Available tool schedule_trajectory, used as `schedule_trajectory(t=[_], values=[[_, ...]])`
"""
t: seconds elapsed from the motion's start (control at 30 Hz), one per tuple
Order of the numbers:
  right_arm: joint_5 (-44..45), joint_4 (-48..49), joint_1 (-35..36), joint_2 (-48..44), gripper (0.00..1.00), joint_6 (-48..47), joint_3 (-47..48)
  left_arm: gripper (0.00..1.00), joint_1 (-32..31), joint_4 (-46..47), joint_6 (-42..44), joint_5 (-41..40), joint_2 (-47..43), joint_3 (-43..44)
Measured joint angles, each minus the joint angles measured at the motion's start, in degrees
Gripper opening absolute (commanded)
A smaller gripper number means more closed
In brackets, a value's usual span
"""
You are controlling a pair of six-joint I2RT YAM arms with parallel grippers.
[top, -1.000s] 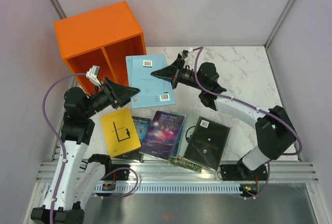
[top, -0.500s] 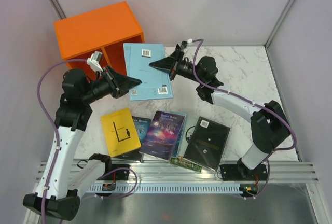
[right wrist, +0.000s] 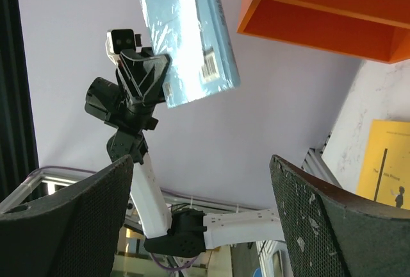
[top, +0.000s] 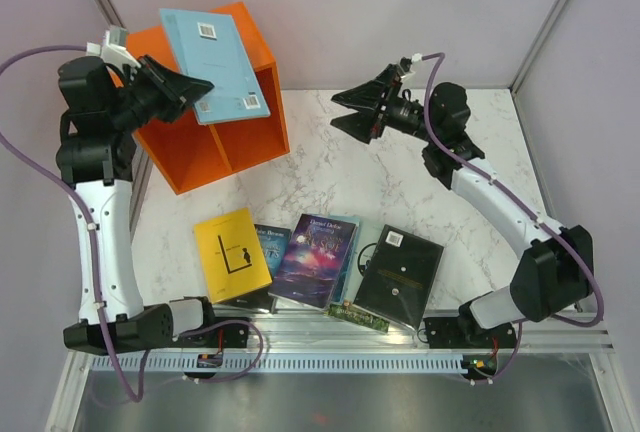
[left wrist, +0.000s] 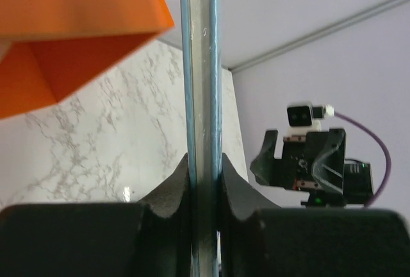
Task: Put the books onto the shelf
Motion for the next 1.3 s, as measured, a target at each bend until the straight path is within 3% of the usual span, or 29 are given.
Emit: schedule_trajectory(t=[0.37,0.67,0.87,1.1,1.3], values=[[-4.5,-8.2,-3.0,-5.6,0.9,-5.0,-3.8,0.02,19.0,-3.1,0.8,2.4,13.8,17.7],[-5.2,-10.1,-3.0,-6.1,0.89,-6.1,-7.9,0.03,23.2,-10.4,4.8,2.4,21.8,23.9],[-5.6,-10.1,-3.0,-6.1,0.89,-6.2,-8.0,0.24,23.0,-14.2,6.9,1.9,24.3,27.8],[-6.2,-10.1,-3.0,-6.1,0.89,-6.2,-8.3,0.61,23.1,-19.8,12.0,-5.0,28.6,34.9],[-6.2,-10.1,-2.8,-6.1,0.89,-6.2,-8.7,0.78,23.2,-24.2,13.5,-12.6,31.3,37.1]])
